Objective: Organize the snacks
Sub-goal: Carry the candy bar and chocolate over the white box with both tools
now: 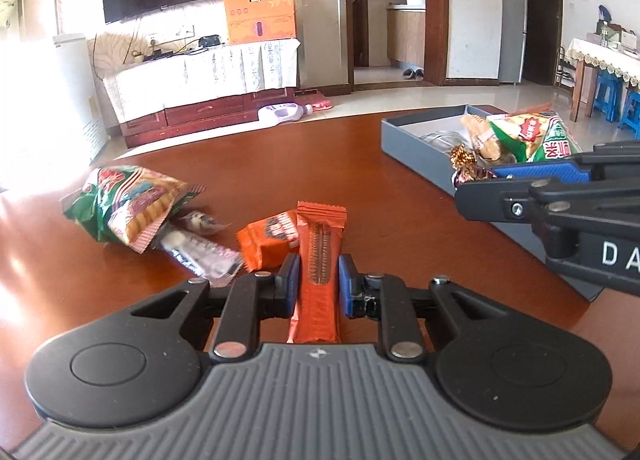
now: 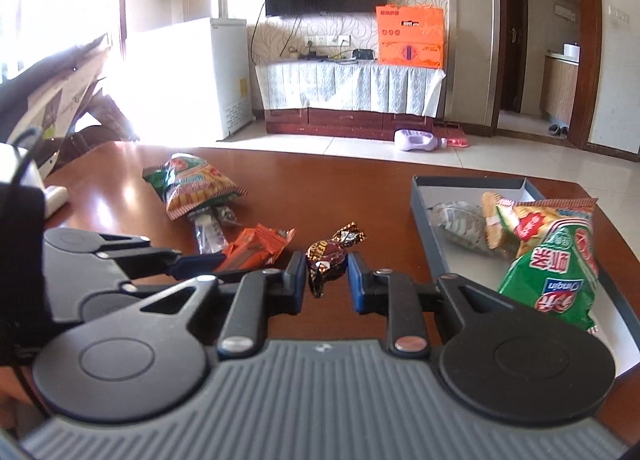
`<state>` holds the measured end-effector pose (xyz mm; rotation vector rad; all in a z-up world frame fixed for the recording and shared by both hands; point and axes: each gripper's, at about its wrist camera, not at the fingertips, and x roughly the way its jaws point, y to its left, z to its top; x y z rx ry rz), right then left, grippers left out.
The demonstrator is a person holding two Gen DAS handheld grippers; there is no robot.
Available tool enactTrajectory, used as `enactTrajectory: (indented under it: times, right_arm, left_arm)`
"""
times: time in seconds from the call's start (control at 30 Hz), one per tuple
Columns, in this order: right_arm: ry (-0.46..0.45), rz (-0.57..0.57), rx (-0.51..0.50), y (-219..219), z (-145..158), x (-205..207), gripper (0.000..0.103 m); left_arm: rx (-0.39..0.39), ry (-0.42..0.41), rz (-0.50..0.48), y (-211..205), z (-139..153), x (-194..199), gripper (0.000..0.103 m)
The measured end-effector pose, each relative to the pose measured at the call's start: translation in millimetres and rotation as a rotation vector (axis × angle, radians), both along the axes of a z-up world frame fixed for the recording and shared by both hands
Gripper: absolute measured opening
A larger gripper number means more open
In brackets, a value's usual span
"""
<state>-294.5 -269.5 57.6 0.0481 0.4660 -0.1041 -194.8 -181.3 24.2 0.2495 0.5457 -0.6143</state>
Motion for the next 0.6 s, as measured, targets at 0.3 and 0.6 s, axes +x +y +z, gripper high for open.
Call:
enactTrajectory:
  times: [0.3,0.6]
  right_arm:
    - [-0.04,-0.032,0.019,-20,10,-14,0.025]
    - [-0.07,-0.052,0.046,-37,16,-25,0.025]
  left_arm:
    - [-0.012,0.003,-0.015,-25,11,-1,0.024]
    - [-0.01,-0.009,-0.018,-45,17,-7,0.024]
